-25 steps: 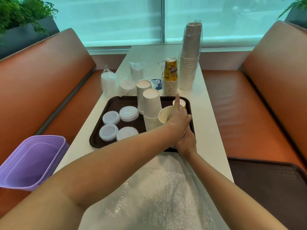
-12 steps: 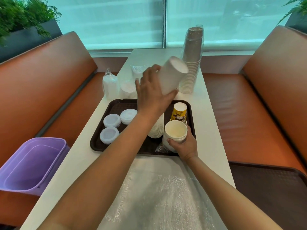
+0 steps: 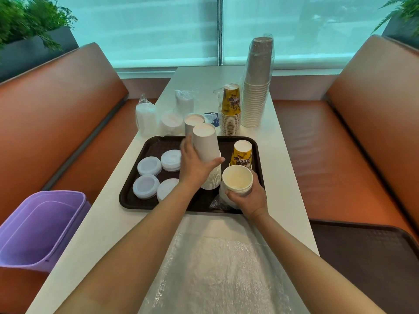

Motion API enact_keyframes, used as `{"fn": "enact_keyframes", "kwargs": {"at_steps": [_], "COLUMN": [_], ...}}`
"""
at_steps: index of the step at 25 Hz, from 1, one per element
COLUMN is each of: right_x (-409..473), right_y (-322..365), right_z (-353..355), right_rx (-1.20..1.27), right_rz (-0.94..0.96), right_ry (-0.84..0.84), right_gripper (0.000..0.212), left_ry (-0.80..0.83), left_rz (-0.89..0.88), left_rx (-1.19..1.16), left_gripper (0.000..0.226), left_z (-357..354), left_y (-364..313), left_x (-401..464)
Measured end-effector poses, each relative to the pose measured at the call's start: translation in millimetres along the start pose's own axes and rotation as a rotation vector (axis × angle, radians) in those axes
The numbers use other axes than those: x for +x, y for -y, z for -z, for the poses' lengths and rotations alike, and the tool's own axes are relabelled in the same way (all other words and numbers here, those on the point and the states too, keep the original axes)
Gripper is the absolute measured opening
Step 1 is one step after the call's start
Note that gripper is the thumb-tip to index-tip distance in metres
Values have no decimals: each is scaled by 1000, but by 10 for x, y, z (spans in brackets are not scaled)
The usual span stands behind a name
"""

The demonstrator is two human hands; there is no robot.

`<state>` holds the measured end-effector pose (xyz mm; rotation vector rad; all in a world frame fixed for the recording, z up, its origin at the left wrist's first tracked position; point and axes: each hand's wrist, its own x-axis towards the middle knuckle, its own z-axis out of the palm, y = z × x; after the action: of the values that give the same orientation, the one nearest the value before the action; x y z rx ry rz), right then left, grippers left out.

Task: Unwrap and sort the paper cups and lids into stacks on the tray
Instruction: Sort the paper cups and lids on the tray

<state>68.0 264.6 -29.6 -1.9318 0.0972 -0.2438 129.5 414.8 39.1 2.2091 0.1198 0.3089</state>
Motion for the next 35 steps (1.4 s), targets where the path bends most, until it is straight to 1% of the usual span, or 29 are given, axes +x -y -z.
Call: {"fn": "enact_keyframes", "kwargs": {"at_steps": [1,2,3,4,5,6,7,8,9,10,11,13,15,16,17,19,20,21,22,25,27,32,35], "right_x": [-2,2,12,23,33,44,57,62,64,68,68,66,67,63,58,43,39,36,32,1,-12,8,31], "right_y": [-4,-10,-21,-42,-62,-78,-95,-99,-108,-120,-140,-172,-203,-190,-174,-128,-110,-110,-106,-60,-46,-108,-139], "right_z": [6,15,22,29,34,35,28,24,18,11,3,-5,-17,-9,2,34,44,50,50,30,23,0,-12], "right_rx": [19,46,67,81,93,106,110,108,113,128,132,163,196,179,125,-6,-22,-11,9,15,14,21,31], "right_rz": [-10,-18,-20,-13,-17,-33,-48,-57,-57,-53,-49,-64,-102,-107,-91,-36,-30,-32,-35,-60,-66,-107,-138], "right_ry": [18,35,43,47,53,64,78,93,104,110,106,96,81,80,85,109,108,104,103,104,100,80,45], "right_gripper": [77,78,78,79,77,71,57,41,32,32,35,41,34,34,42,73,85,89,87,68,61,54,59], "left_ry": [-165,-334,-423,-393,-256,-46,191,399,521,569,582,598,651,668,675,682,685,692,703,732,745,718,683], "left_rz": [-132,-332,-554,-777,-939,-996,-930,-799,-670,-594,-565,-555,-503,-474,-451,-441,-442,-445,-451,-463,-465,-541,-600], "left_rx": [63,105,106,113,143,205,299,428,551,636,685,692,631,603,583,560,564,584,613,674,691,732,739], "left_gripper": [91,79,65,52,44,40,43,49,58,65,69,72,72,73,72,71,70,71,73,73,71,68,67], "left_z": [12,15,-5,-42,-77,-119,-153,-203,-252,-283,-301,-310,-288,-279,-270,-254,-248,-242,-230,-187,-177,-152,-88], "left_y": [-16,-41,-82,-121,-176,-235,-307,-343,-342,-334,-318,-303,-348,-372,-395,-442,-460,-476,-496,-539,-559,-710,-855], "left_x": [-62,-135,-199,-257,-312,-345,-379,-399,-392,-377,-368,-341,-311,-304,-296,-279,-265,-249,-233,-211,-226,-230,-227]}}
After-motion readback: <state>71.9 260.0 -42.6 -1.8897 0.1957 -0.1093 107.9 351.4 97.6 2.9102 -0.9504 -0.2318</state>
